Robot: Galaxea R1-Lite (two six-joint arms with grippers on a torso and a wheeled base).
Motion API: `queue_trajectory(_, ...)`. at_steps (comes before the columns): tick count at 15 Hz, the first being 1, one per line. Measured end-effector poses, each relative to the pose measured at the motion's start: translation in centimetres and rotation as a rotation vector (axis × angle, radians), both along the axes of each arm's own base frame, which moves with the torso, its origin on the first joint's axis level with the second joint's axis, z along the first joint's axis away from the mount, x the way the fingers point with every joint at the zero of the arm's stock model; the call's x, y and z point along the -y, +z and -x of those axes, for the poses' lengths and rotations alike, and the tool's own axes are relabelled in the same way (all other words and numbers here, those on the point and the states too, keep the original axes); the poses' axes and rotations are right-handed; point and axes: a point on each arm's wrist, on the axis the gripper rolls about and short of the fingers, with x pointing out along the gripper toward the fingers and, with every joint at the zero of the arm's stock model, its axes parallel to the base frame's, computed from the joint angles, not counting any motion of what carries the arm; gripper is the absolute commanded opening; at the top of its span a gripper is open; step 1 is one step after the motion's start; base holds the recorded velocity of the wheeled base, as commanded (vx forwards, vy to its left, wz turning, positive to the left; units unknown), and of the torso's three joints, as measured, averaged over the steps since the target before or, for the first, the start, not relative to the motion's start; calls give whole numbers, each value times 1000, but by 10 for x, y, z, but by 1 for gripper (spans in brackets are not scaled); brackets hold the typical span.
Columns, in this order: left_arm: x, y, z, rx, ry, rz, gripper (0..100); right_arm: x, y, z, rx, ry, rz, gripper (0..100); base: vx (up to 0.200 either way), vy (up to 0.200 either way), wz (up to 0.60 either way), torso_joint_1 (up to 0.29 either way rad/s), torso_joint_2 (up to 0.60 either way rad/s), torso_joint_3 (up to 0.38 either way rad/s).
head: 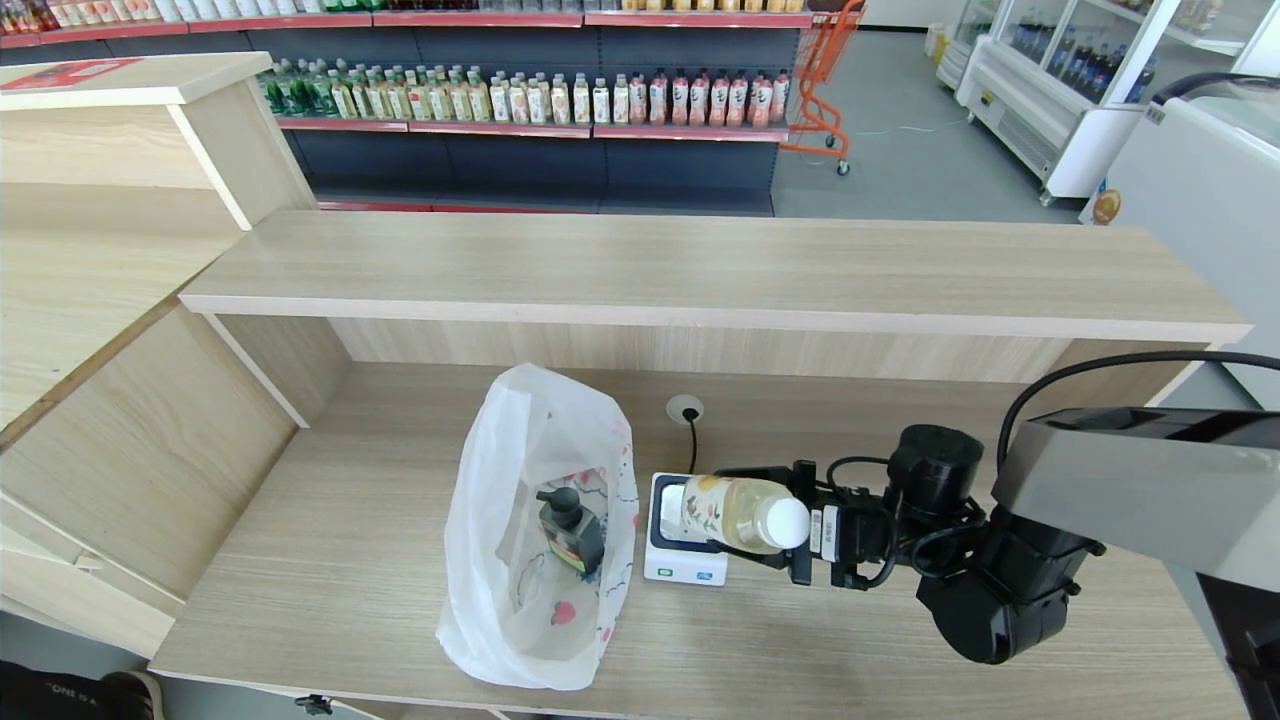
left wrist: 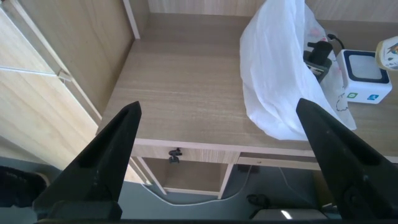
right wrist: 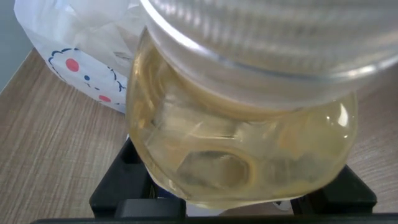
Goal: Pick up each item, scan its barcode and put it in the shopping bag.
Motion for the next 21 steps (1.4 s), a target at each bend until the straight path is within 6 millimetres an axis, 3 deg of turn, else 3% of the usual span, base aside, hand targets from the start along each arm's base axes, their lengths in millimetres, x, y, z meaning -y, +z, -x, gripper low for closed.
queue_trajectory(8, 0, 0, 0, 0, 1, 0, 100, -1, -5, -8, 26, 69, -3, 0, 0, 0, 0, 0, 0, 0)
queue_trajectory(14, 0, 0, 0, 0, 0, 0, 100, 21, -5, -17, 22, 28, -5, 0, 0, 0, 0, 0, 0, 0)
queue_trajectory(21, 0, 0, 0, 0, 0, 0, 100, 21, -15, -20, -21, 28, -1, 0, 0, 0, 0, 0, 0, 0)
